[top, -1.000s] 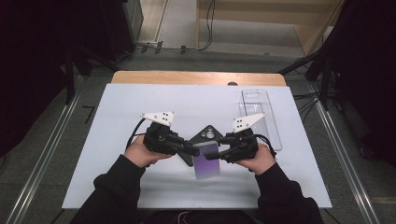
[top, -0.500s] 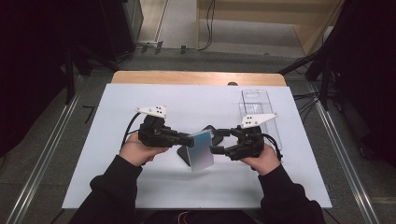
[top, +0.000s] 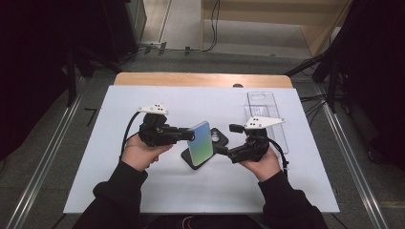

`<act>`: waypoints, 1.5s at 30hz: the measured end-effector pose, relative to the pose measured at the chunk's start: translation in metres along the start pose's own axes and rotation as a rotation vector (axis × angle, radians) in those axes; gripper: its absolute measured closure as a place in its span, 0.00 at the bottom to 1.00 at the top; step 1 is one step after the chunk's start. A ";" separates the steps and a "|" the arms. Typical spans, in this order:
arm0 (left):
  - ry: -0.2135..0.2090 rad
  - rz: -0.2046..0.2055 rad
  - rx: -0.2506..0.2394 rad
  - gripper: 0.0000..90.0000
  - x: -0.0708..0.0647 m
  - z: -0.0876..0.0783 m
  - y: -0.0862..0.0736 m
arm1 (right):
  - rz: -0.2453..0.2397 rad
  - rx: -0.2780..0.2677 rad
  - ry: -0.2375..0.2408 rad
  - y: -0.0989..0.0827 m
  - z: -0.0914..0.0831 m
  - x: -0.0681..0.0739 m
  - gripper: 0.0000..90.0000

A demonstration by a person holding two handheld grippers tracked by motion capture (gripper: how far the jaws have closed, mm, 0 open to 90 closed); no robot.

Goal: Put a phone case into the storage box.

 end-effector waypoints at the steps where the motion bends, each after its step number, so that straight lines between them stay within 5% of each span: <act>1: 0.010 -0.003 0.001 0.90 -0.001 0.001 0.000 | 0.002 -0.001 -0.014 0.000 0.002 0.001 0.00; 5: 0.051 -0.034 -0.019 0.90 -0.006 0.005 0.002 | 0.016 -0.007 -0.070 0.001 0.011 0.008 0.00; 15: 0.076 -0.068 -0.039 0.89 -0.013 0.012 0.004 | 0.011 0.005 -0.149 0.004 0.028 0.023 0.00; 29: 0.083 -0.084 -0.032 0.89 -0.024 0.021 0.004 | 0.048 0.005 -0.195 0.006 0.047 0.032 0.00; 33: 0.076 -0.086 -0.031 0.89 -0.025 0.023 0.004 | 0.040 0.010 -0.193 0.005 0.047 0.032 0.14; 45: 0.076 -0.081 -0.032 0.88 -0.027 0.024 0.004 | 0.029 0.038 -0.192 0.005 0.046 0.032 0.16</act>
Point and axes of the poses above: each handheld gripper's, and its own axes: z roughly forward along the jaws, y roughly out of its top, x roughly to its left, the point moved 1 cm from there along z, roughly forward along the jaws, and after that the axes turned 8 degrees about x, right-handed, at the moved point
